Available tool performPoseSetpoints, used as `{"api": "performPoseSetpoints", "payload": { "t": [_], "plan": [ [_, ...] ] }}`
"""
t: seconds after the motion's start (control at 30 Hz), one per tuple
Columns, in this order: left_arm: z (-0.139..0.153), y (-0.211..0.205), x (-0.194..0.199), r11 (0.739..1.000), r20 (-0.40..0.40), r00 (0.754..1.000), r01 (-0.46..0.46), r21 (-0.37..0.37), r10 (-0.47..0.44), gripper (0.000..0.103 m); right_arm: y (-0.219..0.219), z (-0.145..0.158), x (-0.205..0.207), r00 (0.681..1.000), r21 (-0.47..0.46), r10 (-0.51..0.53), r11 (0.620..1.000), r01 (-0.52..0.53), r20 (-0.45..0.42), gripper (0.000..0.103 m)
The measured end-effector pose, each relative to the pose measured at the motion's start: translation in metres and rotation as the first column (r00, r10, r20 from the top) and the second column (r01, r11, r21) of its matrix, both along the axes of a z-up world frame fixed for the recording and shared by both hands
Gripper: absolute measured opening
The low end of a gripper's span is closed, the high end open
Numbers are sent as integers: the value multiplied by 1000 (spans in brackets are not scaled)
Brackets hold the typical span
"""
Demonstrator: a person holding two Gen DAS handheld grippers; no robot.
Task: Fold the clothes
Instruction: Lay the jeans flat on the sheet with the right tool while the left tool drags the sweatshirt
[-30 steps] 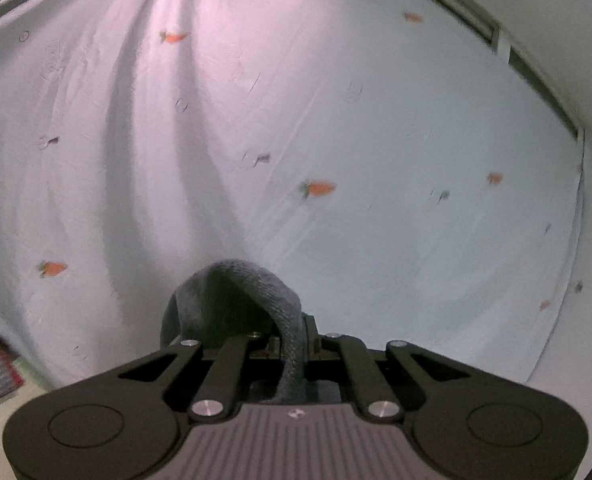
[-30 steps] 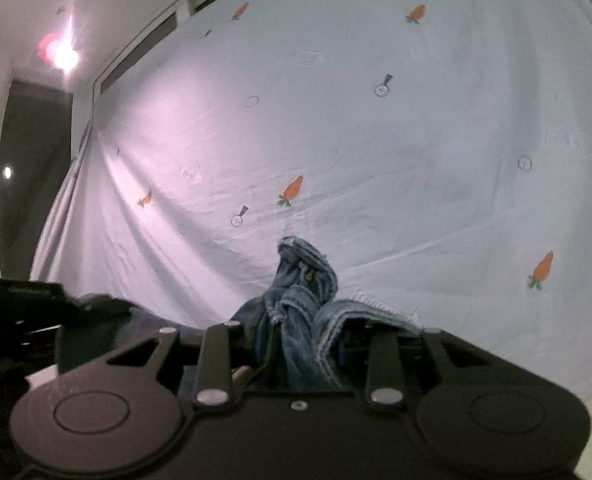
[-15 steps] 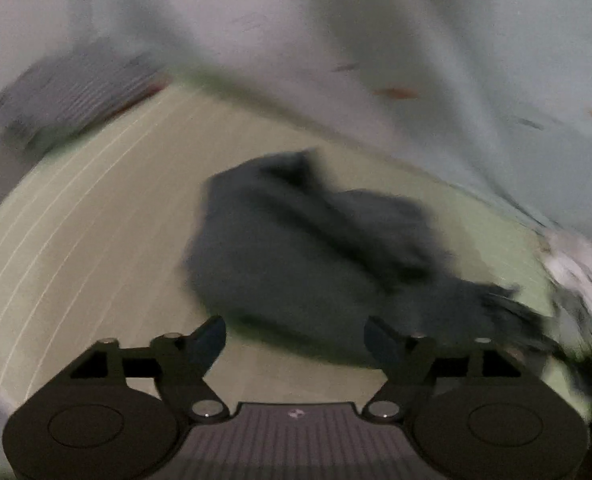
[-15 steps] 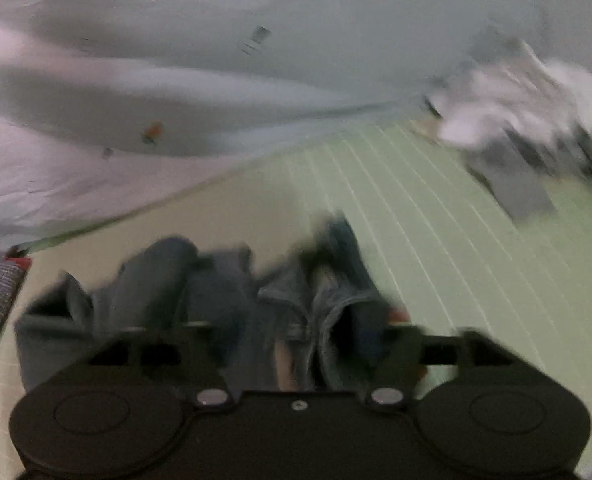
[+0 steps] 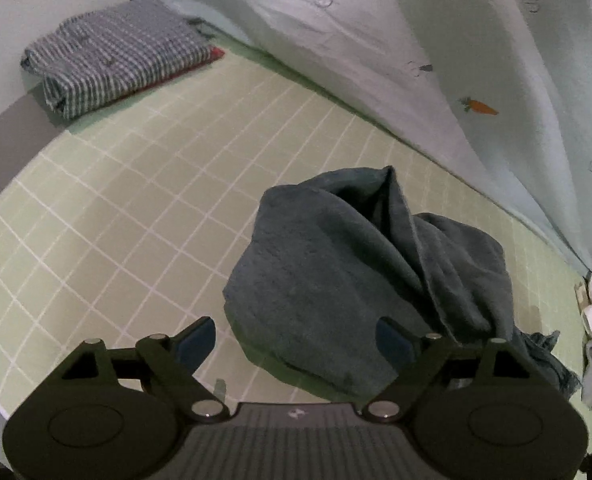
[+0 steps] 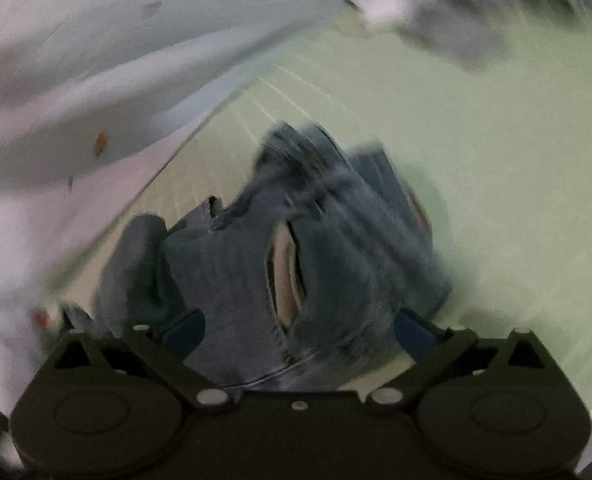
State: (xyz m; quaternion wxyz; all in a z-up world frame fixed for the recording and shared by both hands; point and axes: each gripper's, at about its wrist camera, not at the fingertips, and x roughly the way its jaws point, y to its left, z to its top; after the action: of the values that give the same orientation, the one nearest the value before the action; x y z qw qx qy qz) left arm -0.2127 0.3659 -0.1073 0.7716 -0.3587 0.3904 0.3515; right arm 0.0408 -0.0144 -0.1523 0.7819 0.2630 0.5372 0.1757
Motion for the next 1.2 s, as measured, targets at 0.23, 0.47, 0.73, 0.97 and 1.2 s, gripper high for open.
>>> {"api": "performPoseSetpoints", "payload": {
  "t": [0.23, 0.47, 0.73, 0.97, 1.2],
  "plan": [
    [-29, 33, 5, 994, -5, 999, -44, -103, 44, 88, -35, -67, -6, 889, 333, -203, 874, 353, -410, 102],
    [-58, 65, 25, 988, -20, 999, -32, -152, 30, 87, 5, -79, -2, 888, 336, -184, 878, 341, -420, 96],
    [-24, 91, 28, 1000, 102, 995, 23, -19, -21, 87, 37, -79, 27, 864, 253, -219, 898, 361, -454, 98],
    [-29, 91, 59, 980, 80, 978, 185, 78, -191, 75, 47, -63, 56, 844, 155, -242, 923, 353, -479, 70],
    [-43, 98, 92, 964, -16, 965, 264, 37, -263, 20, 36, -52, 44, 837, 159, -301, 898, 410, -457, 20]
  ]
}}
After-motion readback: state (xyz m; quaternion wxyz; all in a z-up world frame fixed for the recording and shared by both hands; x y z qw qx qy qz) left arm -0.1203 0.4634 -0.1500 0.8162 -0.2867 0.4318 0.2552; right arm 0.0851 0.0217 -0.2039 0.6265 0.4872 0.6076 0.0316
